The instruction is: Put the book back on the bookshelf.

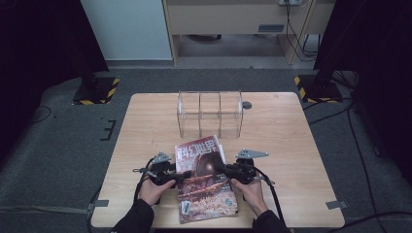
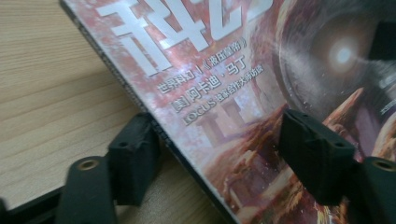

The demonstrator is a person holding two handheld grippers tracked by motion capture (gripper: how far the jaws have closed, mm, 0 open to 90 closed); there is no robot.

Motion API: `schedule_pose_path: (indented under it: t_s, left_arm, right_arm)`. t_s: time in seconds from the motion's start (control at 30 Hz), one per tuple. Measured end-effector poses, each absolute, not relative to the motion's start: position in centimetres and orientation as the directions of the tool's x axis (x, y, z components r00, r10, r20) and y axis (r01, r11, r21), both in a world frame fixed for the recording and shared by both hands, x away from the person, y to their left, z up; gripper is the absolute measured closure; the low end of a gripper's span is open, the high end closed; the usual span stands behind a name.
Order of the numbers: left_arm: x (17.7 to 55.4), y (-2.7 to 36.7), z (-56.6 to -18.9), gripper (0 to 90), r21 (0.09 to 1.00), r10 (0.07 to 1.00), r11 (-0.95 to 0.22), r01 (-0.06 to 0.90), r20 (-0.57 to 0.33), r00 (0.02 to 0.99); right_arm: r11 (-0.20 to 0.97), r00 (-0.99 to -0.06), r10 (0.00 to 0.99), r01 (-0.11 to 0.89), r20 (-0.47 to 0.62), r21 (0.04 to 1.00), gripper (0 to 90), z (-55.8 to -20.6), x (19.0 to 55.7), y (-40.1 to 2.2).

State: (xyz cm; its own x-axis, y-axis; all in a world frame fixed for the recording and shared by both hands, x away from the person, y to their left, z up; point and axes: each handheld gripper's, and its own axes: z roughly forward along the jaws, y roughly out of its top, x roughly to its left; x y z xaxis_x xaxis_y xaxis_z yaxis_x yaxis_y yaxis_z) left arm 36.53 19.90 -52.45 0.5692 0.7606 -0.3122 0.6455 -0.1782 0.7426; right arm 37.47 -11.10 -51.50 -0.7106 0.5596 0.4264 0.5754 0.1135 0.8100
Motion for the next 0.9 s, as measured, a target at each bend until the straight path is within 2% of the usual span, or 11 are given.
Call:
schedule_pose_path:
  t_s: [0.07, 0.27, 0.4, 0.5, 0.6, 0.73, 0.9]
  left_arm:
    - [36.5, 19.9, -52.4, 38.9, 0.745, 0.762, -0.176, 0.643, -0.31, 0.568]
    - [36.4, 19.3, -52.5, 45.5, 0.727, 0.713, -0.226, 0.649, -0.33, 0.618]
    - [36.3, 19.2, -52.5, 51.6, 0.723, 0.723, -0.242, 0.647, -0.31, 0.617]
    - [36.3, 19.2, -52.6, 54.0, 0.717, 0.724, -0.243, 0.653, -0.313, 0.614]
    - [36.2, 18.8, -52.6, 54.4, 0.714, 0.732, -0.264, 0.648, -0.289, 0.617]
    - [36.2, 18.9, -52.5, 55.1, 0.714, 0.731, -0.256, 0.652, -0.298, 0.614]
    - [36.4, 18.8, -52.5, 54.4, 0.714, 0.724, -0.257, 0.652, -0.305, 0.618]
  right_arm:
    - [0.122, -0.705, 0.57, 0.58, 0.421, 0.805, 86.2, -51.6, 37.5, -11.1]
    - [0.164, -0.688, 0.594, 0.61, 0.416, 0.775, 85.7, -52.5, 37.9, -10.8]
    - [0.195, -0.681, 0.611, 0.623, 0.403, 0.758, 83.3, -52.8, 38.0, -10.5]
    - [0.225, -0.676, 0.655, 0.602, 0.339, 0.766, 67.3, -52.7, 37.8, -10.2]
    - [0.296, -0.668, 0.711, 0.566, 0.218, 0.77, 53.0, -52.7, 37.7, -10.2]
    - [0.304, -0.648, 0.732, 0.588, 0.212, 0.749, 46.0, -53.4, 37.8, -10.7]
    - [0.303, -0.651, 0.73, 0.583, 0.21, 0.754, 47.0, -53.6, 37.8, -10.7]
